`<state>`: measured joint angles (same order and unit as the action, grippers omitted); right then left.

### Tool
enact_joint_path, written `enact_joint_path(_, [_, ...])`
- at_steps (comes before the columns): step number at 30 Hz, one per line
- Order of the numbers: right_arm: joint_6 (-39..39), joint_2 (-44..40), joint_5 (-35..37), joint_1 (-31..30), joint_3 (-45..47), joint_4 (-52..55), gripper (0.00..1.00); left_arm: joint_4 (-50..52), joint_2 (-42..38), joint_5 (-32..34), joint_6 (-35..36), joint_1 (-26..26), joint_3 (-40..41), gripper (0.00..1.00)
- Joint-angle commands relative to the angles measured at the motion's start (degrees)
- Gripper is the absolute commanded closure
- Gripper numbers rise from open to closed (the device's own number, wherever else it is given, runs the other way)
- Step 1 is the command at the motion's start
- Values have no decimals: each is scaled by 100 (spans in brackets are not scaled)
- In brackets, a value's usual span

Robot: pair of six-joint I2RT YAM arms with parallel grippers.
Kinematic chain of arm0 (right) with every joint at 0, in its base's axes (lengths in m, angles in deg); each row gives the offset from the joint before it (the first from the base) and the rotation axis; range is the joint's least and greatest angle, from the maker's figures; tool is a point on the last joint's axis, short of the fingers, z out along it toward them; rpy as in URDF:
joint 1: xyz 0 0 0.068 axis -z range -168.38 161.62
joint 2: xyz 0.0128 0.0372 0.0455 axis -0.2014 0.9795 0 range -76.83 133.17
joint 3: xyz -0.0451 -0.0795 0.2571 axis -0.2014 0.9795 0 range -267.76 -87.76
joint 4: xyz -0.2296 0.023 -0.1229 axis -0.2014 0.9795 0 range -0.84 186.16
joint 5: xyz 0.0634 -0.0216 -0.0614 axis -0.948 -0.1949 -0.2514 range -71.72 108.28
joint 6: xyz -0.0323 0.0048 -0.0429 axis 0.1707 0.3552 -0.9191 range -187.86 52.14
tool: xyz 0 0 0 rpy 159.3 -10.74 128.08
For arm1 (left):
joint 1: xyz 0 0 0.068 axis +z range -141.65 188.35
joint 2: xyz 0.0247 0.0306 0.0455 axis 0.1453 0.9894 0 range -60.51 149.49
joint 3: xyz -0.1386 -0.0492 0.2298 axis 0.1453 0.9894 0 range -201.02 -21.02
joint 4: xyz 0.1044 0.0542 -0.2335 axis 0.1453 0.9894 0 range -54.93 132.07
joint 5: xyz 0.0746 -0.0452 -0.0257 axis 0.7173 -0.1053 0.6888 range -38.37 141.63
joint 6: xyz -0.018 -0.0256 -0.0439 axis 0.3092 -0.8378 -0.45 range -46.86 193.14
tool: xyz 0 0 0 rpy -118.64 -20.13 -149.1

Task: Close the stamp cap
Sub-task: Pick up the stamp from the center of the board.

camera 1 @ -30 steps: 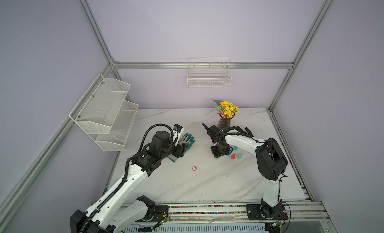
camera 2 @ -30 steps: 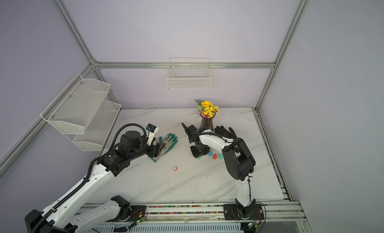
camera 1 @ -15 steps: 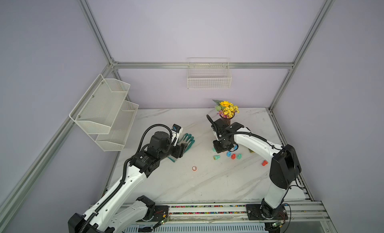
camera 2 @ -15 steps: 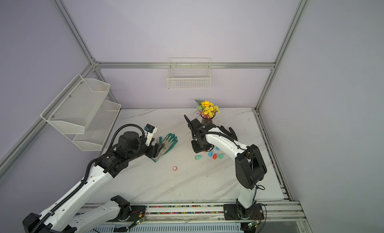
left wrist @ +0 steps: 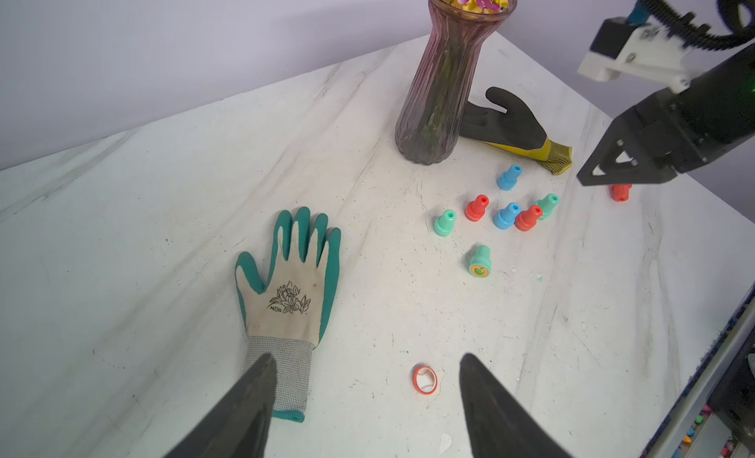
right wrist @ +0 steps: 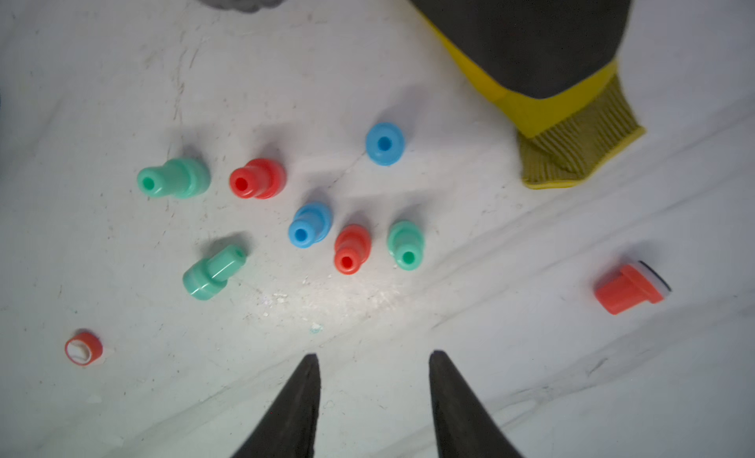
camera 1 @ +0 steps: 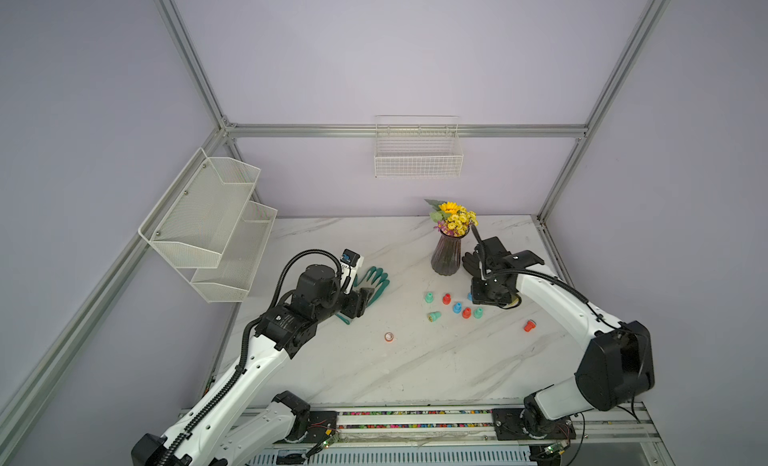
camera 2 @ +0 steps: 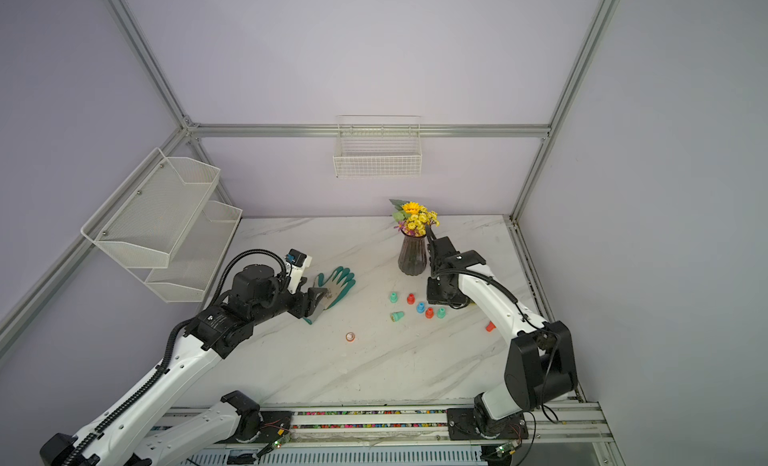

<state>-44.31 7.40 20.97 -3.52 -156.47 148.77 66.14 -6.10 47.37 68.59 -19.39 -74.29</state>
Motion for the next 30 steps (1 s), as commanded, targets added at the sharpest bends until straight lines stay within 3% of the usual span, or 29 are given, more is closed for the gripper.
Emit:
enact_joint_path(1, [75, -254, 40, 730, 423, 62, 51, 108, -96, 41, -98, 32, -279, 30])
enact_joint_path(6, [-201, -392, -146, 2093, 947, -194, 51, 189, -130, 66, -98, 52, -302, 30])
enact_joint_path(8, [-181, -435, -162, 2358, 1007, -364, 50, 197, -133, 40, -116, 67, -306, 30])
enact_joint_path(15, [508, -108, 420, 2550, 1240, -534, 52, 190, -176, -22, -144, 110, -299, 30])
enact_joint_path(19, [596, -310, 689, 2550, 1658, -1164, 54, 198, -187, -8, -143, 131, -297, 30])
enact_joint_path(30, [675, 175, 568, 2548, 2115, -2029, 60, 189, -166, -41, -151, 164, -289, 30])
